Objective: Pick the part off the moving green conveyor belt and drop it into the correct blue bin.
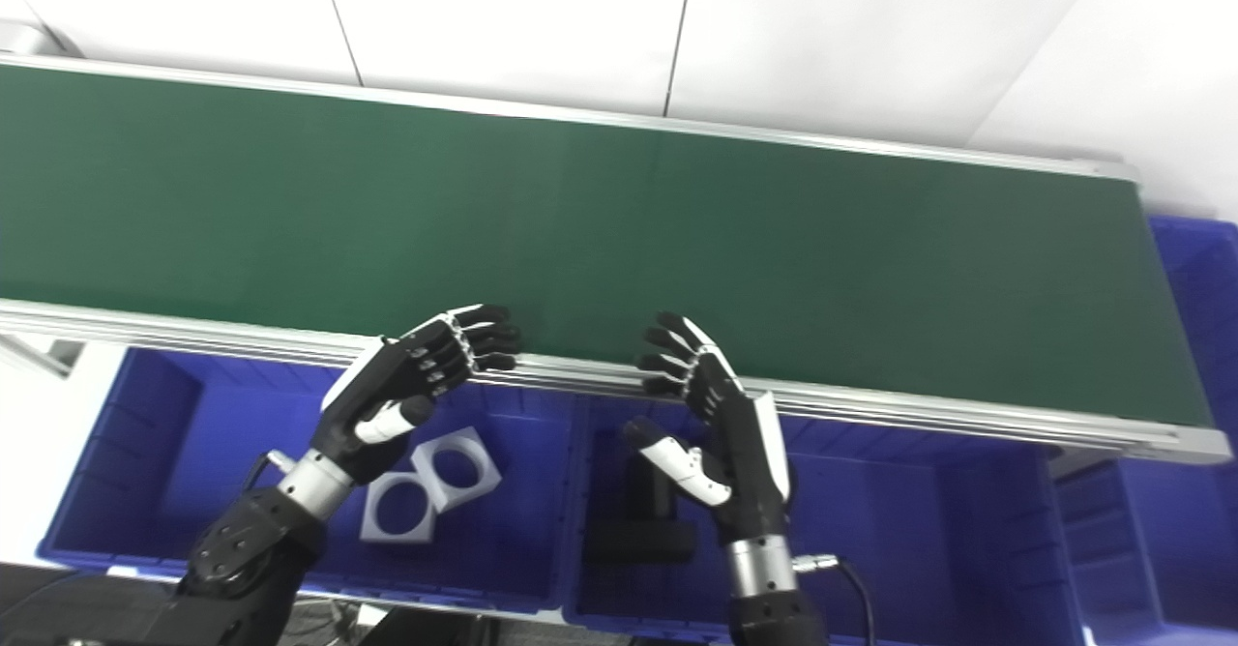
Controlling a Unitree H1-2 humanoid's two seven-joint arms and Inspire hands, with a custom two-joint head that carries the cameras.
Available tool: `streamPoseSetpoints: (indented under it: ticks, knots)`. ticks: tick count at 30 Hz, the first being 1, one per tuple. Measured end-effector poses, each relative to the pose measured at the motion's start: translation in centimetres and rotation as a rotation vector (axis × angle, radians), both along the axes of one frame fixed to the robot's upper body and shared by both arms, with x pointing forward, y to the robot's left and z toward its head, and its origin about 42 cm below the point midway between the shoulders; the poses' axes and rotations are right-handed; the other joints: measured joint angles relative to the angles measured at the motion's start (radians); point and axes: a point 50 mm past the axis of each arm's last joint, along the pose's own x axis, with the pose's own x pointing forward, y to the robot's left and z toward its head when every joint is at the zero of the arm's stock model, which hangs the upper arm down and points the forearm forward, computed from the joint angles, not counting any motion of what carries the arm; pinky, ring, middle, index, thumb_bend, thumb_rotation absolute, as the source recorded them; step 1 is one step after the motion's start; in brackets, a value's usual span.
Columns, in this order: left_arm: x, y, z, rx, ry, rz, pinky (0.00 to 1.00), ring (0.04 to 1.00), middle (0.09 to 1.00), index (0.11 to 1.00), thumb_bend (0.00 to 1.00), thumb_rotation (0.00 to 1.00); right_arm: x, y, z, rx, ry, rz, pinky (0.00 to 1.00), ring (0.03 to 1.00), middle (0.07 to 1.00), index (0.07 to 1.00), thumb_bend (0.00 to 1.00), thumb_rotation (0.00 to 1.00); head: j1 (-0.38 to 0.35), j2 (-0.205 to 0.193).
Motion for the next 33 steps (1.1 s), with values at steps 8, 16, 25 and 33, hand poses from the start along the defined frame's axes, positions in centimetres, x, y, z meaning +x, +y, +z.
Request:
streamPoseSetpoints:
  ticks: [8, 16, 25, 33]
  knots:
    - [0.3, 1.9, -0.6, -0.021, -0.004, 0.024, 0.77, 0.764, 0.762, 0.785, 1.0, 0.57, 0.3, 2.0, -0.9, 0.013, 0.011, -0.001, 0.65, 0.739, 0.802, 0.857, 0.72, 0.6, -0.144, -0.028]
    - [-0.3, 3.3, -1.5, -0.02, 0.046, 0.039, 0.76, 0.752, 0.755, 0.773, 1.0, 0.56, 0.6, 2.9, -0.9, 0.019, 0.006, -0.002, 0.64, 0.741, 0.804, 0.861, 0.73, 0.61, -0.109, -0.014]
    - [-0.3, 3.2, -1.5, -0.02, 0.043, 0.036, 0.76, 0.751, 0.754, 0.773, 1.0, 0.56, 0.5, 2.3, -1.1, 0.015, 0.011, -0.003, 0.64, 0.733, 0.804, 0.862, 0.72, 0.61, -0.078, -0.006]
    - [-0.2, 3.3, -1.7, -0.023, 0.043, 0.034, 0.76, 0.753, 0.751, 0.777, 1.0, 0.53, 0.6, 2.5, -1.2, 0.02, 0.014, 0.001, 0.65, 0.734, 0.801, 0.861, 0.72, 0.6, -0.215, -0.044]
